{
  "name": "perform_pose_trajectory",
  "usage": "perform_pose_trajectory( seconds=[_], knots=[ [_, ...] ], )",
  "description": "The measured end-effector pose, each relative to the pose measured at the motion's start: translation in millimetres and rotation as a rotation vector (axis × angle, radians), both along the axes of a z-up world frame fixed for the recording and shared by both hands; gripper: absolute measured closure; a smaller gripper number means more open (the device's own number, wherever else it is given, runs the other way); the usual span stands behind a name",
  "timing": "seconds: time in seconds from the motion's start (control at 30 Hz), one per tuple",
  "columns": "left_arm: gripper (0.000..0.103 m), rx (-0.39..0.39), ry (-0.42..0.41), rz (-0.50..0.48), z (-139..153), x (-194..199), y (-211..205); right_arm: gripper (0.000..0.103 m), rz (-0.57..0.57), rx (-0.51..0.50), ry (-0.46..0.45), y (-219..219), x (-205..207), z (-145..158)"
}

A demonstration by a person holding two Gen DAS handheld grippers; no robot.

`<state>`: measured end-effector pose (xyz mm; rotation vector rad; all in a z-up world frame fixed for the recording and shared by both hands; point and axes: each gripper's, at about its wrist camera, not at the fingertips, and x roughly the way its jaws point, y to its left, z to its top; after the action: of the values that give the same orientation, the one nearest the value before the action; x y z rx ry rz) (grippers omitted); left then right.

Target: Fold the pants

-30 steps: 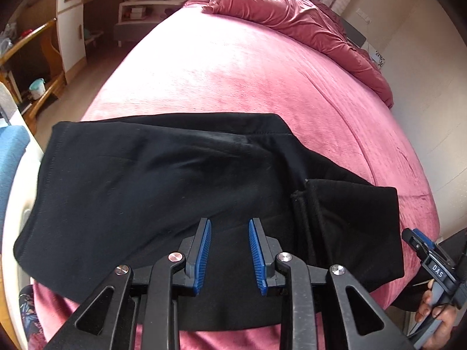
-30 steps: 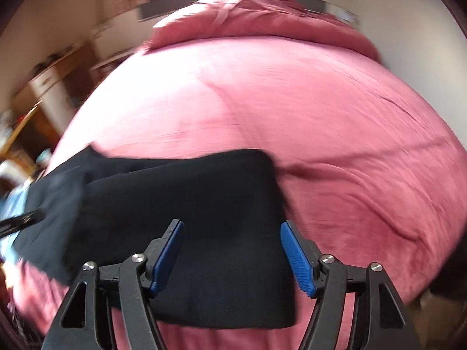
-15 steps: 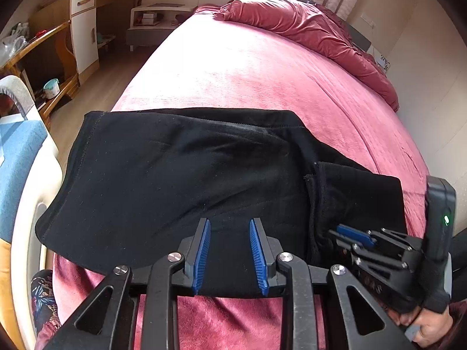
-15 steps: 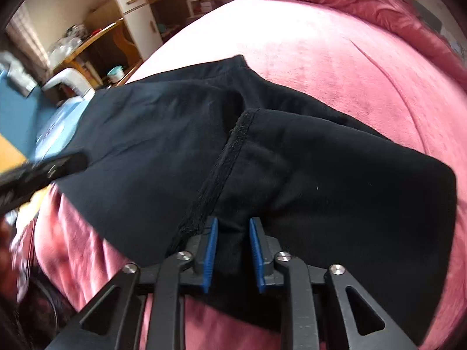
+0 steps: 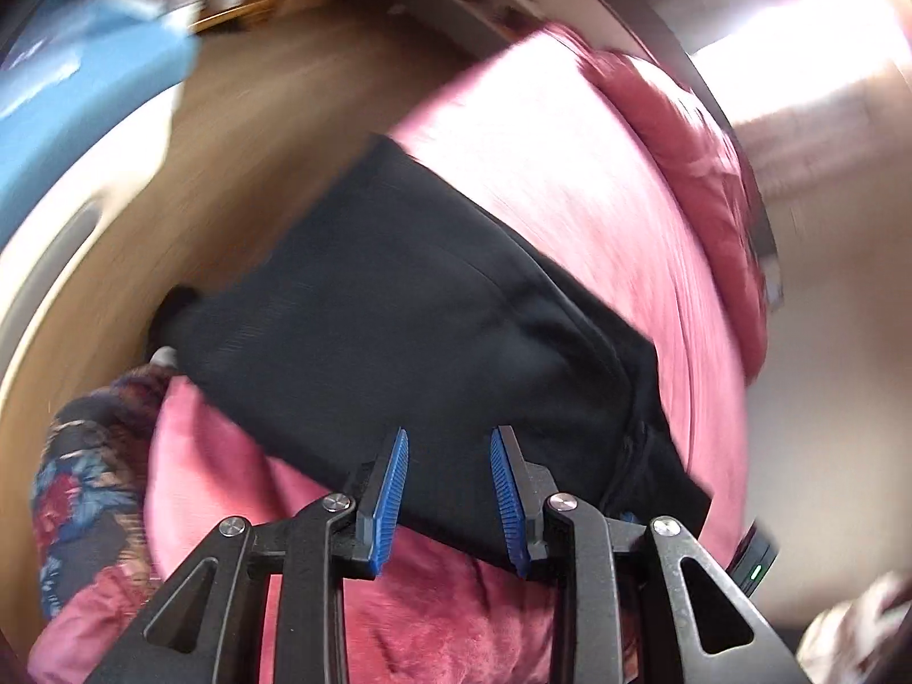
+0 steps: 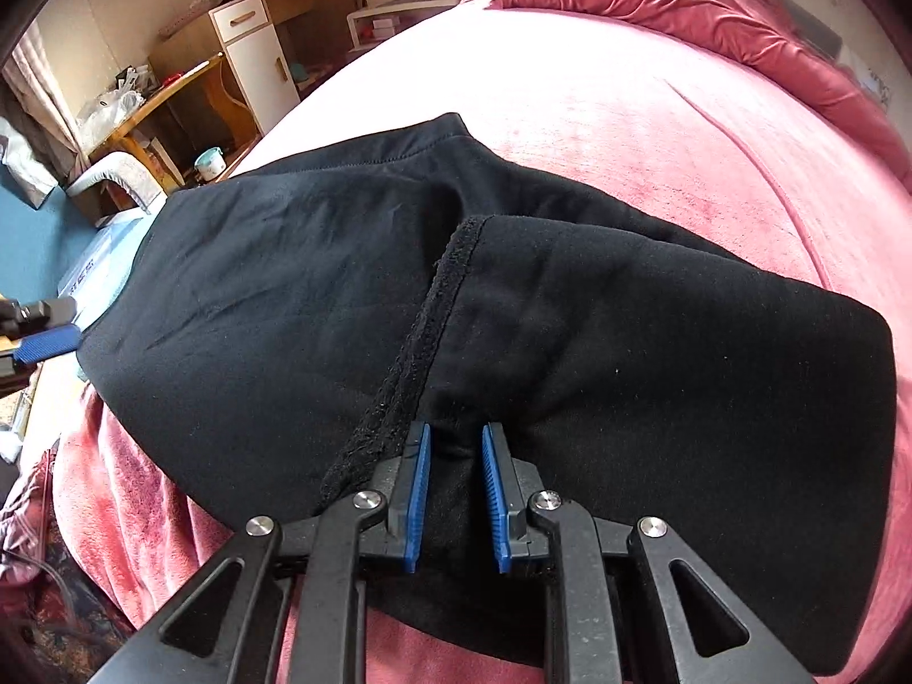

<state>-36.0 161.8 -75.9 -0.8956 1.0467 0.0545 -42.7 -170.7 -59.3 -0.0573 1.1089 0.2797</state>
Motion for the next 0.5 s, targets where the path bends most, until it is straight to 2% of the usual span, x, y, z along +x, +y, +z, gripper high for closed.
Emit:
perform_pose_trajectory(
  seconds=[0.13,0.23,0.37,0.5],
  knots=[
    [0.073,-0.064,0.027,0.192,-11.1,-25.1,54.9,0.084,-0.012,0.012,-0.004,0.2,-3.4,-1.5],
    [0.073,-0.112,0.034,0.266,-19.2,-37.4,75.8,0.083,-0.017,0.014,-0.006,-0.2,-5.7,-0.7],
    [0.074,-0.185,0.058,0.306,-36.8,-44.4,84.8,0.083,-0.027,0.021,-0.013,-0.9,-8.2,0.1],
    [0.074,-0.182,0.084,0.306,-48.6,-41.7,84.4,0.082,-0.037,0.039,-0.015,-5.7,-9.5,0.6]
  ],
)
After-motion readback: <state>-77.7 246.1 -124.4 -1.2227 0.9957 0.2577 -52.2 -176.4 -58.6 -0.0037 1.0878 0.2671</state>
